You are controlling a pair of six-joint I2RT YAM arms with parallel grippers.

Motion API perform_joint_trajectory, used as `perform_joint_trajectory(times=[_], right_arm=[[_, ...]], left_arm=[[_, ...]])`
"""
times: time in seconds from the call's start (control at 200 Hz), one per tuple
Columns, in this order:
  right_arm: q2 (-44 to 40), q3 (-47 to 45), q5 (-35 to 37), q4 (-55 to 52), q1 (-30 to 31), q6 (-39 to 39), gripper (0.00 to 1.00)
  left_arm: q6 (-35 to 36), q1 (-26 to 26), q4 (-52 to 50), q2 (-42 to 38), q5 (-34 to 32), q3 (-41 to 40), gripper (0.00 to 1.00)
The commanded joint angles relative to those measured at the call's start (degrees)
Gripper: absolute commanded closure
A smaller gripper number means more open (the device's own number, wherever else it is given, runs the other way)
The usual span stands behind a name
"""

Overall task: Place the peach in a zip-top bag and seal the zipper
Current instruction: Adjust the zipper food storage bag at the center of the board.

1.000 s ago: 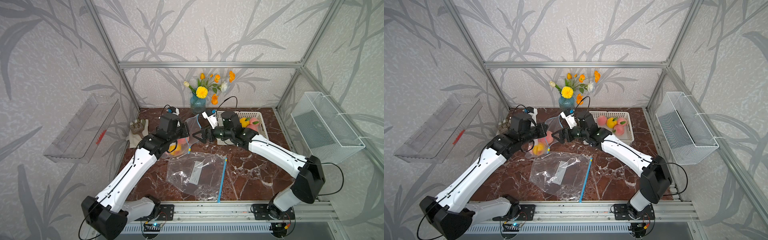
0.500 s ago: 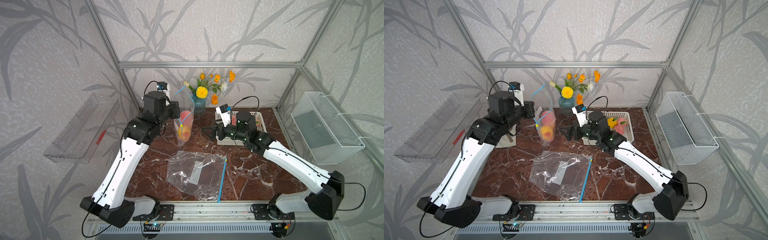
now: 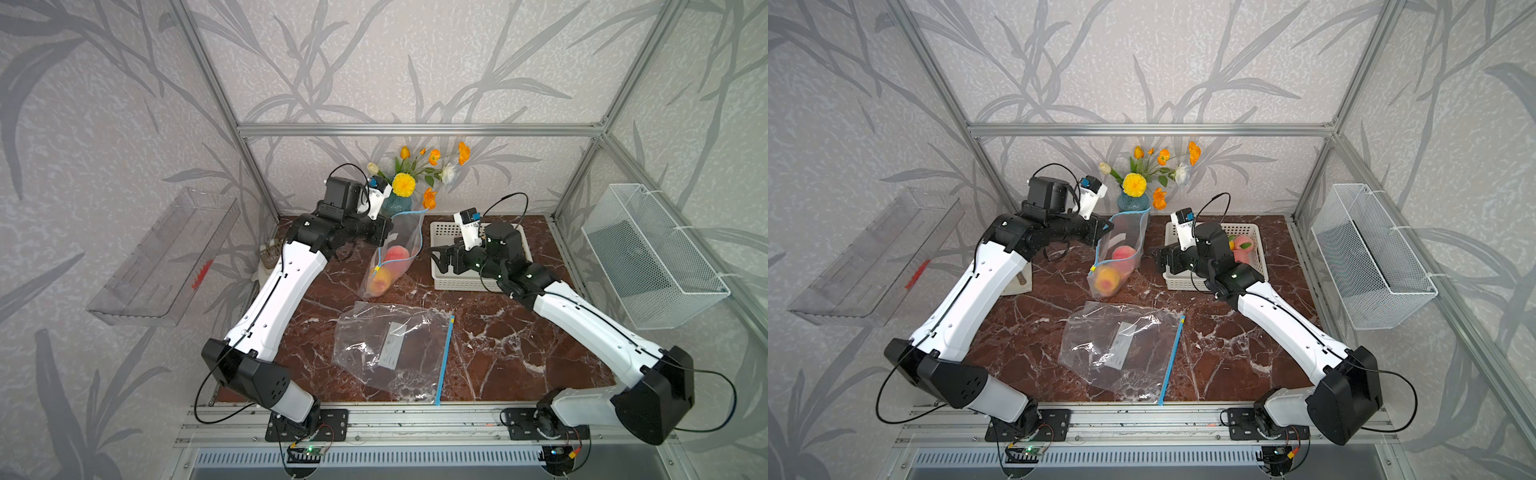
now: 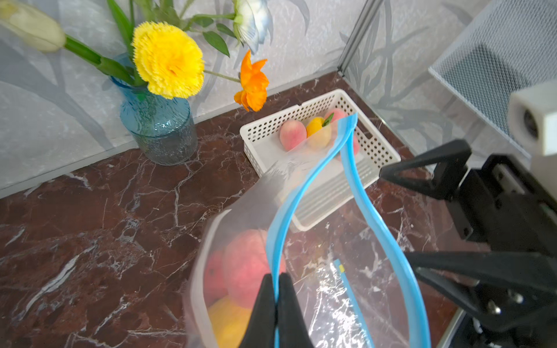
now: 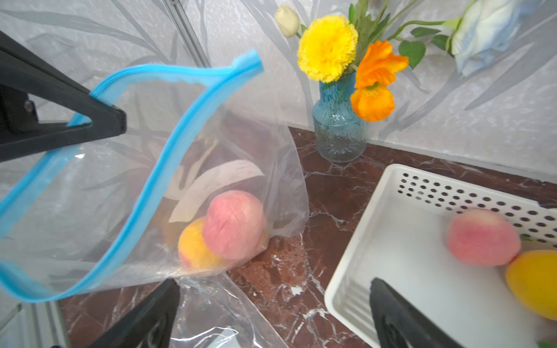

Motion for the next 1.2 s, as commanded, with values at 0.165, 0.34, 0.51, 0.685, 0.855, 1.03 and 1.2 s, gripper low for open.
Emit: perform_joint_trajectory(times=[0.165, 0.34, 0.51, 0.685, 0.855, 1.03, 1.2], right_arm=[[-0.4, -3.4, -13.3, 6.8, -8.6, -18.7, 0.05], [3.1, -1.0, -24.2, 7.9, -10.4, -30.2, 0.06], [8.3, 3.2, -29.7, 8.6, -10.4, -34.6, 0.06], [12.4, 8.9, -36.7, 6.0, -10.1, -35.6, 0.06], [11.6, 10.3, -41.7, 0.5, -7.0, -41.2, 0.08], [11.1, 11.0, -44.1, 0.9, -5.1, -41.5, 0.25], [9.8, 9.4, -45.5, 5.0, -4.4, -37.6, 0.66]], left_arm=[[16.6, 0.3, -1.9, 2.4, 3.1, 1.6, 1.00], [19.3, 0.5, -0.9, 2.7, 6.0, 1.4, 1.00], [25.0, 0.5, -2.7, 1.0, 10.8, -0.8, 1.00], [27.5, 0.5, -0.5, -3.6, 10.4, -6.2, 1.00], [28.8, 0.5, -0.5, -7.6, 7.4, -8.9, 1.00], [30.0, 0.6, 3.7, -11.6, 8.2, -11.9, 1.00], [28.7, 0.7, 3.9, -11.5, 7.3, -12.1, 1.00]])
